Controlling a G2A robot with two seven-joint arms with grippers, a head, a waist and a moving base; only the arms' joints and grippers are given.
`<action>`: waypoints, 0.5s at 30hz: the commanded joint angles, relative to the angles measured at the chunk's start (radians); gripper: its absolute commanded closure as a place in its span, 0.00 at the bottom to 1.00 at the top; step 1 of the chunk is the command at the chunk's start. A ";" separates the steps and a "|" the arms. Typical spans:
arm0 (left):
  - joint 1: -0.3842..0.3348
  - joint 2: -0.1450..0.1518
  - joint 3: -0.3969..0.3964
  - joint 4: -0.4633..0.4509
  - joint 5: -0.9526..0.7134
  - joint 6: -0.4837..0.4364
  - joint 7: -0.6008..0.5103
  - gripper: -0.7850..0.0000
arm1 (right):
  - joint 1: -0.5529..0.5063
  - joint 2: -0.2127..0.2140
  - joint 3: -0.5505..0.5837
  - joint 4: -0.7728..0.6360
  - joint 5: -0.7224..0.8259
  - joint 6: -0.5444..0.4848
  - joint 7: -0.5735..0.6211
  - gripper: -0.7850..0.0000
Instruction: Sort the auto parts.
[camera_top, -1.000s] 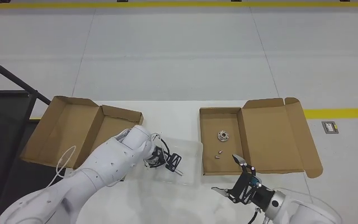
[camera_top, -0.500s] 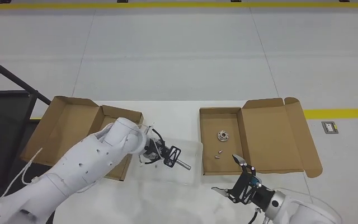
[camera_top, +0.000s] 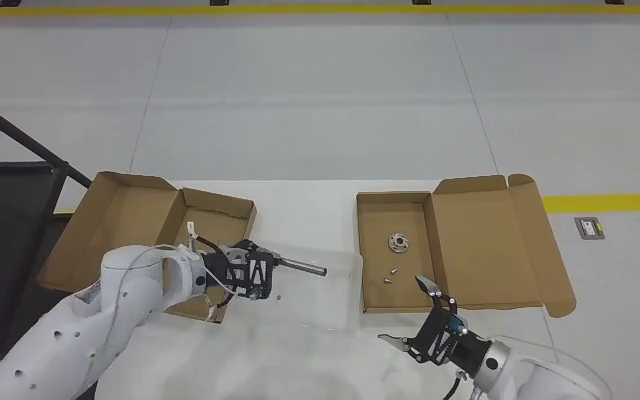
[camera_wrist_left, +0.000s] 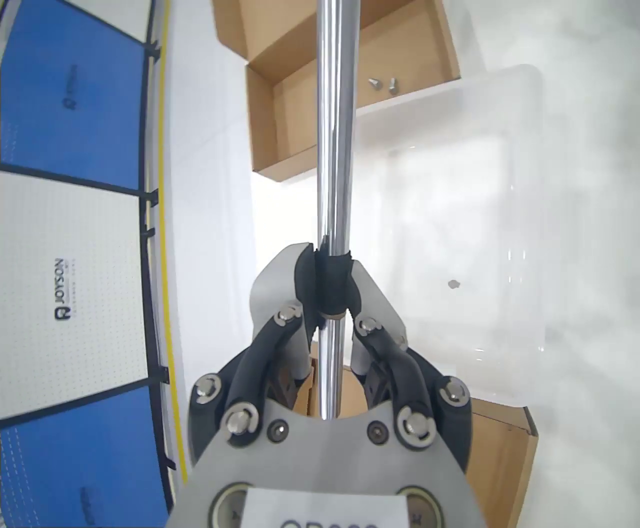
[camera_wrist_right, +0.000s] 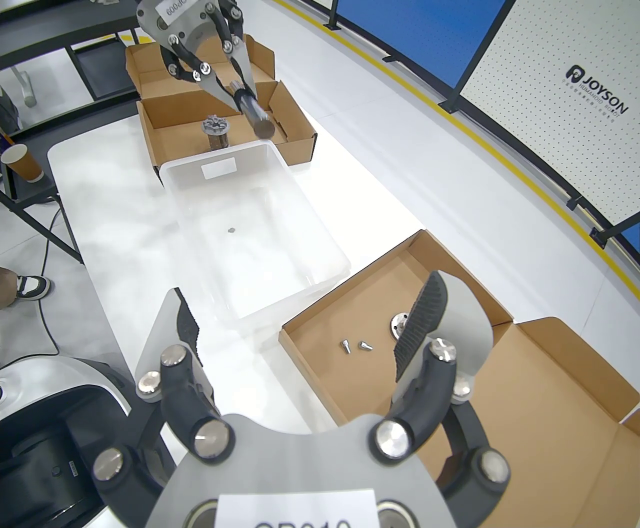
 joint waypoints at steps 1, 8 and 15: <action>0.072 0.024 -0.069 -0.012 0.005 0.007 -0.007 1.00 | 0.000 0.000 0.000 0.000 0.000 0.000 0.000 0.00; 0.202 0.083 -0.250 -0.034 0.029 -0.102 -0.198 1.00 | 0.000 0.000 0.000 0.000 0.000 0.000 0.000 0.00; 0.311 0.107 -0.411 0.039 -0.217 -0.147 -0.294 1.00 | 0.000 0.000 0.000 0.000 0.000 0.000 0.000 0.00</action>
